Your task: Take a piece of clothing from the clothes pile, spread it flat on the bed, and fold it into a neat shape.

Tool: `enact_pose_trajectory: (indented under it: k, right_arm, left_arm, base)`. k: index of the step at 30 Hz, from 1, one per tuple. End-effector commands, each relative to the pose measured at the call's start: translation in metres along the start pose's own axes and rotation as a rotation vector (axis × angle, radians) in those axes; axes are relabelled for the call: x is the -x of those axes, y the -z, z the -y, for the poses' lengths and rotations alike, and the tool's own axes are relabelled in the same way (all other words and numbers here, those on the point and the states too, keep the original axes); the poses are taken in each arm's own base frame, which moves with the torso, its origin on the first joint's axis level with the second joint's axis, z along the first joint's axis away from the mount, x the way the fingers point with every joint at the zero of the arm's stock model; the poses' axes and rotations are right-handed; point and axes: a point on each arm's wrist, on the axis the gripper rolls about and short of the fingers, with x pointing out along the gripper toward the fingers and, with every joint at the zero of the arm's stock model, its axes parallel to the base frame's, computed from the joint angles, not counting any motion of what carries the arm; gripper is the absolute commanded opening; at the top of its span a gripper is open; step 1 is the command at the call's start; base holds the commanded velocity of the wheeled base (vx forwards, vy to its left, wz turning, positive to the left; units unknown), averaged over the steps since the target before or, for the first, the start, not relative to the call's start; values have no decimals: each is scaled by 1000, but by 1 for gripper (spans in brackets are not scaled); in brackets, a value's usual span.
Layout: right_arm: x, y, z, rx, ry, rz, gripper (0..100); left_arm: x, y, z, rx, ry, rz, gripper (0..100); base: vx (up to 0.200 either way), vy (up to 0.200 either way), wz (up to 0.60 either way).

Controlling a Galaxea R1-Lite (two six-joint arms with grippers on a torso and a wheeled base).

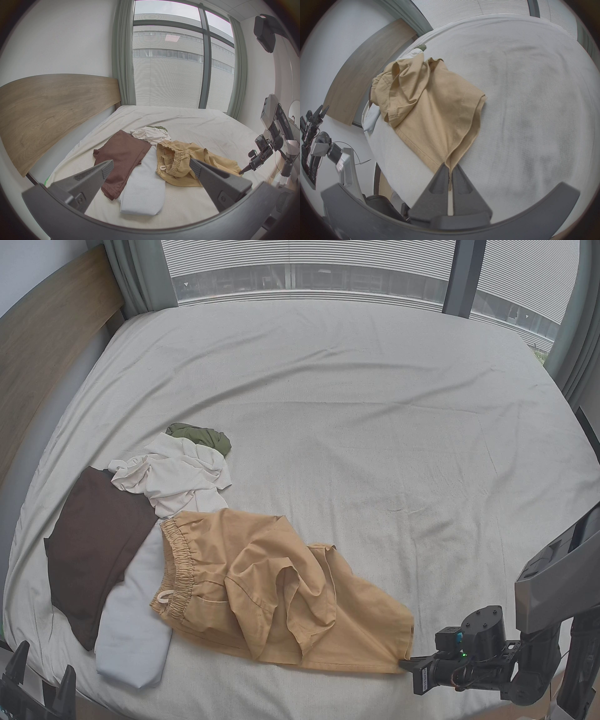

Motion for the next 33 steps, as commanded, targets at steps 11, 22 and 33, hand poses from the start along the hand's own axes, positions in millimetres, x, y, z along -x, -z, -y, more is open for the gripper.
enact_pose_trajectory:
  k: [11, 22, 33]
  right_arm:
    - [21, -7, 19, -55, 100, 1, 0]
    - [46, -7, 28, -99, 159, -48, 0]
    - [54, -3, 38, -139, 202, -96, 0]
  left_arm:
    - [0, 5, 0, -1, 0, -3, 100]
    - [0, 5, 0, -3, 0, -3, 100]
    - [0, 5, 0, -4, 0, -3, 100]
  base:
    - [0, 0, 0]
    - [0, 0, 0]
    - [0, 0, 0]
